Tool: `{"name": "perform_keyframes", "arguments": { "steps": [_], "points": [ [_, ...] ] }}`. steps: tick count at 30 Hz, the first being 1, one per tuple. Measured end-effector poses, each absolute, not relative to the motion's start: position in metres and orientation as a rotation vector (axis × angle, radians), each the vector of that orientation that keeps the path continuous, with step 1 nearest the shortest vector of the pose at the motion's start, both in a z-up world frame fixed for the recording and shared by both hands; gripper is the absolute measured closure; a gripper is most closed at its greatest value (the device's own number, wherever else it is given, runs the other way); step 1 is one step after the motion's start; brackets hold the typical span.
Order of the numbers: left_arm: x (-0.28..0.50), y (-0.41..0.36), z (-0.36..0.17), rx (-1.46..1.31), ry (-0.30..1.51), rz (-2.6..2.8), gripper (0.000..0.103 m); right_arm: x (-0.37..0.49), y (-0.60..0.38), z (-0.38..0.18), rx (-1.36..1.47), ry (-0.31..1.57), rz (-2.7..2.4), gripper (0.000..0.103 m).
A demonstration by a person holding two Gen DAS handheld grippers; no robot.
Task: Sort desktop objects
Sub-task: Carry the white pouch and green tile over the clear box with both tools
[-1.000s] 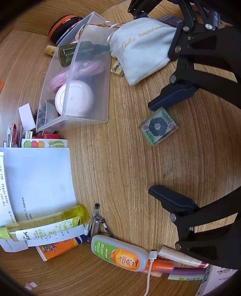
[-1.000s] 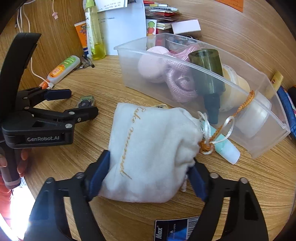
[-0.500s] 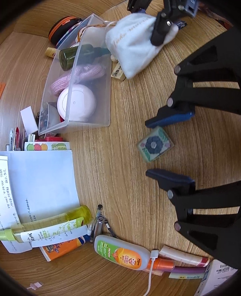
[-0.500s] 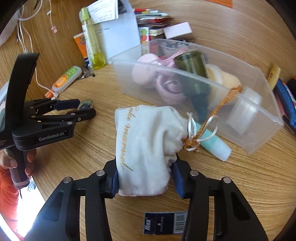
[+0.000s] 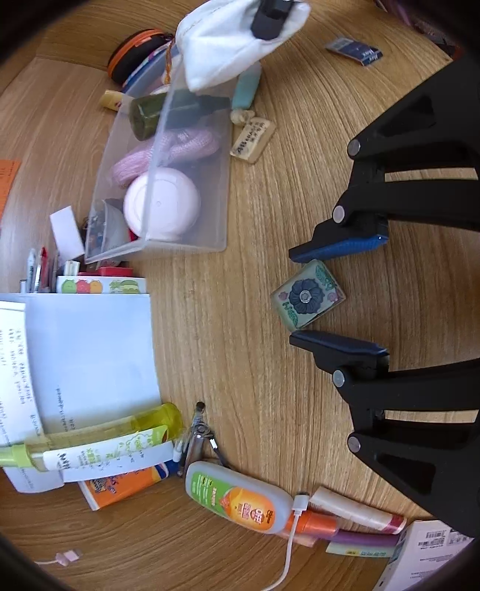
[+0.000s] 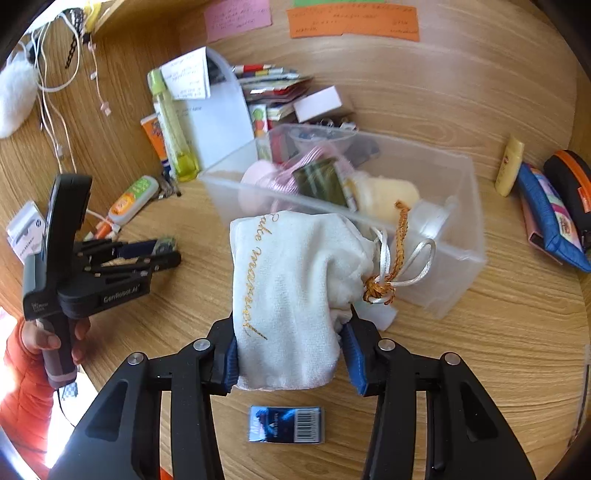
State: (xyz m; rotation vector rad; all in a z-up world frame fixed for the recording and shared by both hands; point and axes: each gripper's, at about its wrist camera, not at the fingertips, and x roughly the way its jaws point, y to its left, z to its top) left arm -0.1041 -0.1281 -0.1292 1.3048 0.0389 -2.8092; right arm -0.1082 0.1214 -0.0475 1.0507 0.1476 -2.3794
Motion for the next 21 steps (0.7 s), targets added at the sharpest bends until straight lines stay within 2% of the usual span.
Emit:
{"name": "perform_keyframes", "arguments": {
  "steps": [14, 21],
  "points": [
    [-0.109, -0.118, -0.074, 1.145, 0.123, -2.917, 0.066, -0.132, 0.142, -0.009, 0.935, 0.11, -2.449, 0.061],
    [-0.128, -0.104, -0.052, 1.113, 0.063, -2.958, 0.066, -0.159, 0.149, 0.004, 0.912, 0.13, -2.486, 0.061]
  ]
}}
